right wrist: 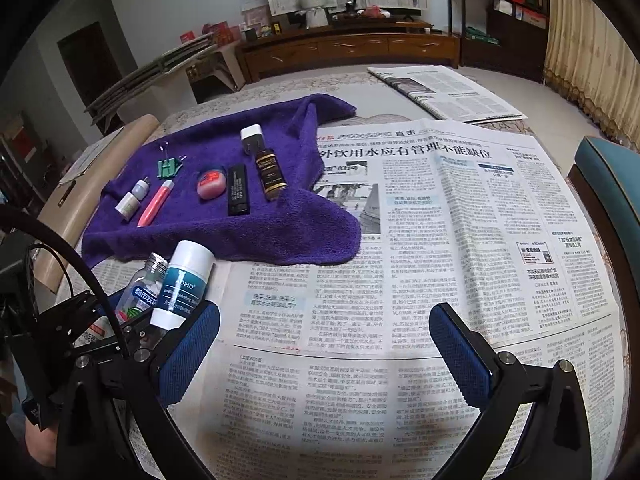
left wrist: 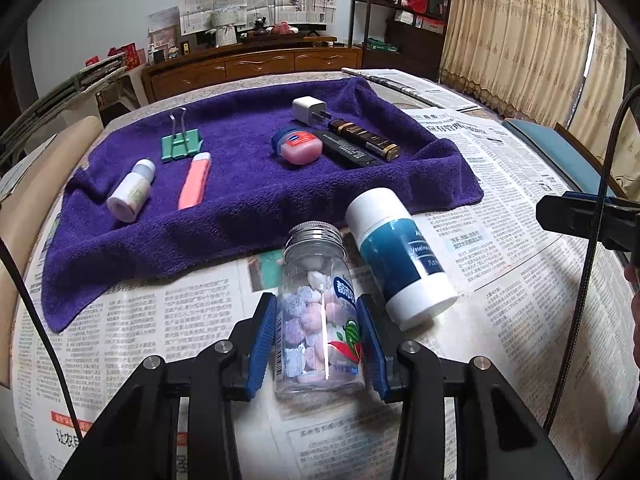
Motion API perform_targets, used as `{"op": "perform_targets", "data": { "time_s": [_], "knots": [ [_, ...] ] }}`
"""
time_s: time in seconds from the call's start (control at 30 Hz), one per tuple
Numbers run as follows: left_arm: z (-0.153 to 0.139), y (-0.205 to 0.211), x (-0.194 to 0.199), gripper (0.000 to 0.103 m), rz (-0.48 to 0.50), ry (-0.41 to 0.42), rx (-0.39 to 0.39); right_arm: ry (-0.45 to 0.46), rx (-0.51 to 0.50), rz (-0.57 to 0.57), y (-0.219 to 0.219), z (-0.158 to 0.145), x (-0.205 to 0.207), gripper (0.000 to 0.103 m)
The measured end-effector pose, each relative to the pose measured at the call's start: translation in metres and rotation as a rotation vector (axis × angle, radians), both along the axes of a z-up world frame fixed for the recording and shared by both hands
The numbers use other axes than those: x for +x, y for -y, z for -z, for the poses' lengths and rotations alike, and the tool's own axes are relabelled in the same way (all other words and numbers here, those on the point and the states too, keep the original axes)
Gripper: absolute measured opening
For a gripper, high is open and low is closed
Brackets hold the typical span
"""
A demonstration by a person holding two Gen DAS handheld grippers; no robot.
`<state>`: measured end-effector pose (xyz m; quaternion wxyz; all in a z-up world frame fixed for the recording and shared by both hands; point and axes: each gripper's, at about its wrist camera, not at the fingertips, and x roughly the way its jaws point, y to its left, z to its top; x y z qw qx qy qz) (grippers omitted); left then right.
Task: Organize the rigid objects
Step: 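Grasp the clear candy jar with the left tool while the right tool grasps the Vaseline stick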
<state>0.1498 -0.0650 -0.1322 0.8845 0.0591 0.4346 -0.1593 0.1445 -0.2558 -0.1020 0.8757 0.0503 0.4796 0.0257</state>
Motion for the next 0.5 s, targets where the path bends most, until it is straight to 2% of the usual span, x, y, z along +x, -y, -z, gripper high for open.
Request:
{"op": "perform_targets", "data": {
  "time_s": [0.17, 0.5],
  "knots": [
    [-0.002, -0.016, -0.003, 0.039, -0.026, -0.021, -0.037, 0.004, -0.003, -0.032, -0.015, -0.001, 0.001, 0.103],
    [-0.004, -0.05, -0.014, 0.039, -0.055, -0.011, -0.005, -0.006, -0.019, -0.129, -0.072, 0.008, 0.006, 0.103]
  ]
}}
